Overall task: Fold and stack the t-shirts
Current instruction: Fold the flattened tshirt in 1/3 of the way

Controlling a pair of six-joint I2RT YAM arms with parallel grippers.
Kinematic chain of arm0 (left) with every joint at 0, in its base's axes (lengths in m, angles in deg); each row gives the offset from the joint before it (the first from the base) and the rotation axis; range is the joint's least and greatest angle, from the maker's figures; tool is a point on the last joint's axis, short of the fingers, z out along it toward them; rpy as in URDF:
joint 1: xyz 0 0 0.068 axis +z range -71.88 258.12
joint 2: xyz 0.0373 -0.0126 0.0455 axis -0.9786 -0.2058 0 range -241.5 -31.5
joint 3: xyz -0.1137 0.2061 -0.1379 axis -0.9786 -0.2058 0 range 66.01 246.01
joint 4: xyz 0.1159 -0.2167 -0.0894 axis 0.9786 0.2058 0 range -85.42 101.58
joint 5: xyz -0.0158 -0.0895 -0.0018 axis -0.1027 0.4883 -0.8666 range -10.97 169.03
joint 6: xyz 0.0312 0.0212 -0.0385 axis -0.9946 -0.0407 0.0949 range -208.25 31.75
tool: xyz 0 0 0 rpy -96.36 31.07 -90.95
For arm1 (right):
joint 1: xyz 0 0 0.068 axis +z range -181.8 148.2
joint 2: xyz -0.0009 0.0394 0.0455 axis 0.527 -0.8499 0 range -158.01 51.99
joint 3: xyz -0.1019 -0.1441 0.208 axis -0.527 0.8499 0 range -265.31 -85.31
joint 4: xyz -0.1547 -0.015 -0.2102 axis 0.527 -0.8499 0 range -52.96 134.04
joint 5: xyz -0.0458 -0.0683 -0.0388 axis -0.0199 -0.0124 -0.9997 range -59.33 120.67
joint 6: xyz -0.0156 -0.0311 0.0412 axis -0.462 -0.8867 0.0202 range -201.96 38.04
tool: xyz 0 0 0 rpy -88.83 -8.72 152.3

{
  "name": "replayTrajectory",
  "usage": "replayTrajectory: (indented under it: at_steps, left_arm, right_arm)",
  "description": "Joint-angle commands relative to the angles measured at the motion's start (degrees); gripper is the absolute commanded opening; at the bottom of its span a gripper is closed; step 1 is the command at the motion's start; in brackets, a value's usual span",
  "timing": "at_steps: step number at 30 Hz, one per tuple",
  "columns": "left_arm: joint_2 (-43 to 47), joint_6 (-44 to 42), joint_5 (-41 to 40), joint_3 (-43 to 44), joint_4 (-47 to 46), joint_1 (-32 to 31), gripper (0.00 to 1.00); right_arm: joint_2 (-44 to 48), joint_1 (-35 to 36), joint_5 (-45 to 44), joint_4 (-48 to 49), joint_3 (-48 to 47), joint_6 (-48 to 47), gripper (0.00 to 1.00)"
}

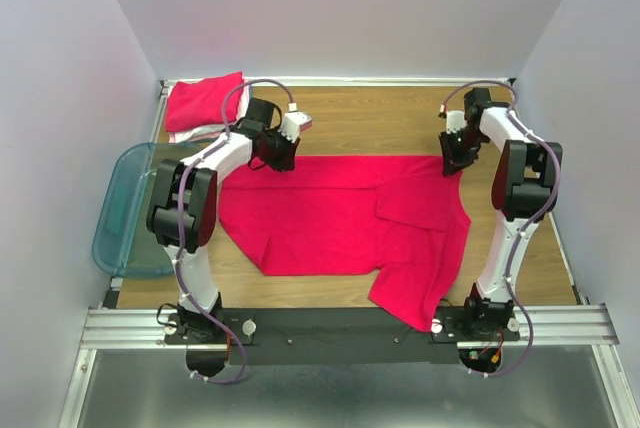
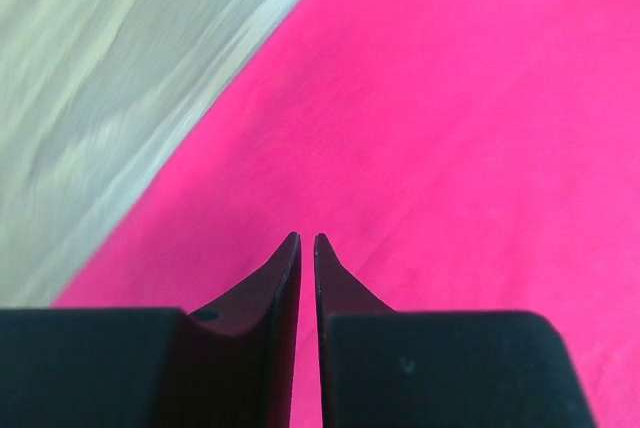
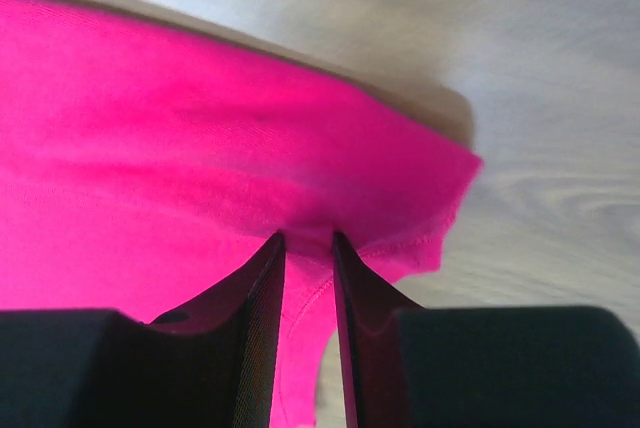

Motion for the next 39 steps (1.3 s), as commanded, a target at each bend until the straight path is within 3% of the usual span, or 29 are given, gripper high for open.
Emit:
replayTrajectory:
  at_steps: [1,9,16,21,39]
  left_arm:
    - [-0.6,7.5,-7.9,-1.6,-2.6,3.0,0.17]
    - [-7.4,10.6,-10.1,1.5,-2.4,6.4,0.16]
    - [-9.7,10.1,-2.9,5.1,-2.1,6.2,0.15]
    - [-9.0,9.4,-3.3,5.1,-3.0,5.4,0.15]
    - [-8.9,12.5,-5.4,3.4,-3.6,6.0,0.13]
  right_arm:
    - [-3.7,0.4,-7.3,4.4,-3.0,1.5,0.33]
    - [-9.5,-2.0,-14.6,6.3,-9.1,1.9,0.29]
    - [-5.0,-2.2,-4.3,3.9,-11.7,3.7,0.39]
    - [-1.1,-3.0,-1.5,3.2,-11.9,7.6,0.40]
    - [-13.4,-5.5,-2.3,2.3,-19.7,12.1,0.34]
